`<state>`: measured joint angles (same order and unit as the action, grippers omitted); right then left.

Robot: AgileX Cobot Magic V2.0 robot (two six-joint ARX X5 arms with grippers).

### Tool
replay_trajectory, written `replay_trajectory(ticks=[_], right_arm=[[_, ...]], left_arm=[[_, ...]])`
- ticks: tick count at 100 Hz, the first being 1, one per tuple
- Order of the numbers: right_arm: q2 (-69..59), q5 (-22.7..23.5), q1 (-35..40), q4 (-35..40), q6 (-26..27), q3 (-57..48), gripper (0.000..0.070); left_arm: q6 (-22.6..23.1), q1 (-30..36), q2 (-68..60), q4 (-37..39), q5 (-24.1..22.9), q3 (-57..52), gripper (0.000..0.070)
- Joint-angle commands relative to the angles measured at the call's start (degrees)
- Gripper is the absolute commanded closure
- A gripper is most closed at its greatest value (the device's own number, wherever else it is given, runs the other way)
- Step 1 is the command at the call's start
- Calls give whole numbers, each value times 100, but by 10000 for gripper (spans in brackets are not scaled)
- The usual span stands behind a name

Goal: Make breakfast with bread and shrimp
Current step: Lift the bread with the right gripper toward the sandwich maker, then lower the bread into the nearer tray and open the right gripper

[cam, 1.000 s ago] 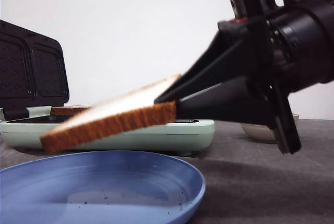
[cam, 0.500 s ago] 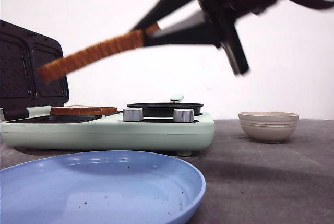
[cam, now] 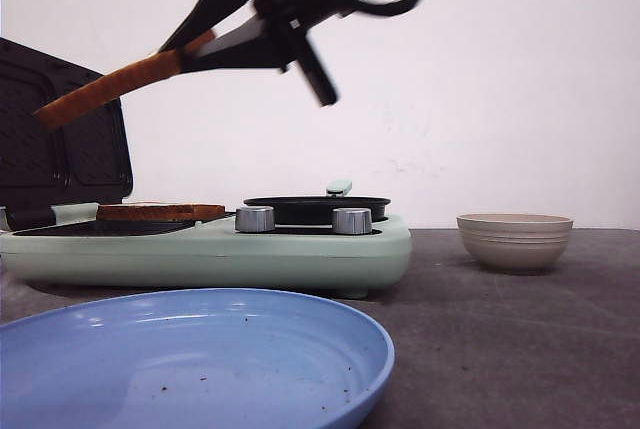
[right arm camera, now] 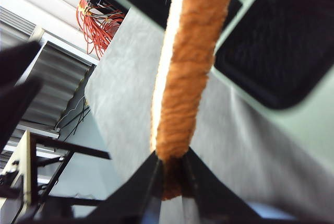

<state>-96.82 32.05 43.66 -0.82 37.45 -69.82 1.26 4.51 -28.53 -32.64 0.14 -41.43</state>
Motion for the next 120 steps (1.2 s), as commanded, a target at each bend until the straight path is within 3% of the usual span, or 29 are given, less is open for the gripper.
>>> replay_trajectory(ticks=[1,42,101,105,115,120], right_arm=[[-376,26,39,-42,-105,-389,700],[-1917,-55,-4,-44,-111,-1666,700],[-2302,-210,-24,-4,-280,-1733,693],[-2302,-210,-11,28,-363,-1733,665],[-2302,-216,20,94,-452,-1733,455],[-2302,-221,35,116,-452,-1733,407]], left_arm=[[72,-11,-20,46,-2,-31,0],[44,0,-20,52,42,-31,0],[-44,0,-20,13,131,-31,0],[-44,0,-20,-11,131,-31,0],[-42,0,-20,-74,131,-31,0],[-42,0,-20,-83,131,-31,0]])
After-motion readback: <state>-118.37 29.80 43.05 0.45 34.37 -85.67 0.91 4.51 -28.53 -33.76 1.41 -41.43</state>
